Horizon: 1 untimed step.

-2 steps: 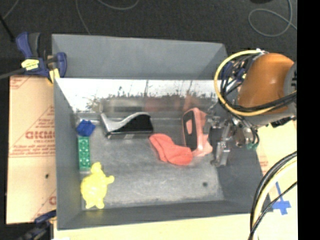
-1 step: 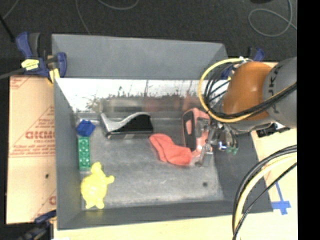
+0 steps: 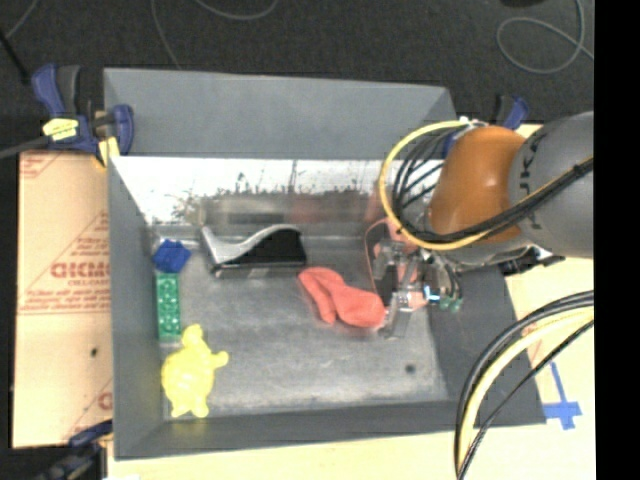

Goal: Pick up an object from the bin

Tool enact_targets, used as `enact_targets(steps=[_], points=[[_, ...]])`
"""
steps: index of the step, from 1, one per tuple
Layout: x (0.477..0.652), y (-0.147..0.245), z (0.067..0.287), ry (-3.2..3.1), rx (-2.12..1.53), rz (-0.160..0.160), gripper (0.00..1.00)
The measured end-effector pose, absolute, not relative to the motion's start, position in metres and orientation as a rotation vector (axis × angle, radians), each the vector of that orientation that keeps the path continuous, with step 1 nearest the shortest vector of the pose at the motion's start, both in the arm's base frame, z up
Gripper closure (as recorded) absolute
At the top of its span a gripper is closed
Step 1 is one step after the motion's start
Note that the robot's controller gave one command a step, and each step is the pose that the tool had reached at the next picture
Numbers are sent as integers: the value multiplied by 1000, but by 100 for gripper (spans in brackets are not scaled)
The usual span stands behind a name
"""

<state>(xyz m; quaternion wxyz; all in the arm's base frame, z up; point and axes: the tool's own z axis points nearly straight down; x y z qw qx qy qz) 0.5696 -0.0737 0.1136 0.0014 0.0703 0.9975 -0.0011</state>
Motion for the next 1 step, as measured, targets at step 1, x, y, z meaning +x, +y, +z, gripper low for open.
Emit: enact_targets(steps=[1], points=[[570, -59, 127, 3098, 437, -2, 0]])
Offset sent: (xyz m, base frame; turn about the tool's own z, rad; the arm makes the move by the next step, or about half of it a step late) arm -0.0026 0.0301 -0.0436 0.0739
